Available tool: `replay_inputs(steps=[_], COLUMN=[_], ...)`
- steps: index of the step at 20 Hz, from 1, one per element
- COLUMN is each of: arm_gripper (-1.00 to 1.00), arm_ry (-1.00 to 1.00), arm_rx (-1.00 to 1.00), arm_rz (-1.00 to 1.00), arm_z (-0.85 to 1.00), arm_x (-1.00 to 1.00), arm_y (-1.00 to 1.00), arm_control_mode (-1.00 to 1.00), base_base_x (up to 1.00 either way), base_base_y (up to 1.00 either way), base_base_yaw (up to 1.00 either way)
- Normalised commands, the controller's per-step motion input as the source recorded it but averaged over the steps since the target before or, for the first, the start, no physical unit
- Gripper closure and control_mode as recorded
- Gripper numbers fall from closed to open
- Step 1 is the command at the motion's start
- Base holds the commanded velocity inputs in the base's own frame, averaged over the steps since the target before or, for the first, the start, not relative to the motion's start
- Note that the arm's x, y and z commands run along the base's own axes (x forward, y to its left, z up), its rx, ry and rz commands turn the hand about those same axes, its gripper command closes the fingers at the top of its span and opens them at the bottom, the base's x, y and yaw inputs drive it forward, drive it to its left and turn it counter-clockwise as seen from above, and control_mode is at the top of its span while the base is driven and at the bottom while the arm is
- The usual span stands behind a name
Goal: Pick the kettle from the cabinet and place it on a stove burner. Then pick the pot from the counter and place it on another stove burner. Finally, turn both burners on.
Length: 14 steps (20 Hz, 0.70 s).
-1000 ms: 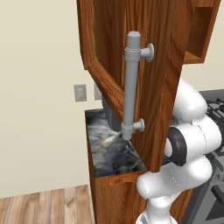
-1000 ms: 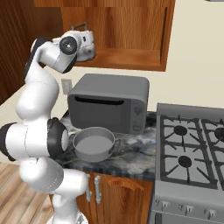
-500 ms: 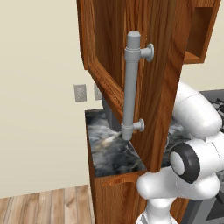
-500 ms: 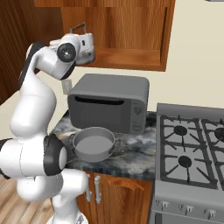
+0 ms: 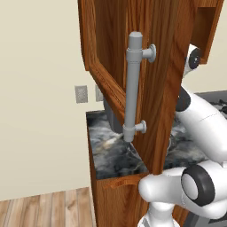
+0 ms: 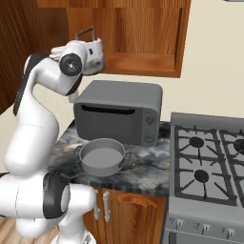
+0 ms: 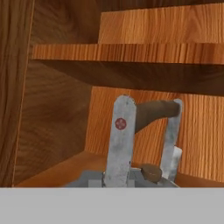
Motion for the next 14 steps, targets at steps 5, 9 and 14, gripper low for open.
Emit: replay_inputs(steps=[5,9,14], arm_gripper=[1.00,1.00,1.00], arm_ry=[0.00,0.00,0.00], arm_rx=[0.00,0.00,0.00], arm_rz=[-0.01,-0.01,0.00], arm_z=[0.00,0.03,0.01], arm_x=[-0.58,-0.57,-0.54], arm_y=[-0.13,-0.12,-0.12], arm_control_mode=[-1.00,-1.00,-1.00], base_base_x=[0.00,0.00,0.00], base_base_y=[0.00,0.00,0.00], base_base_yaw=[0.00,0.00,0.00])
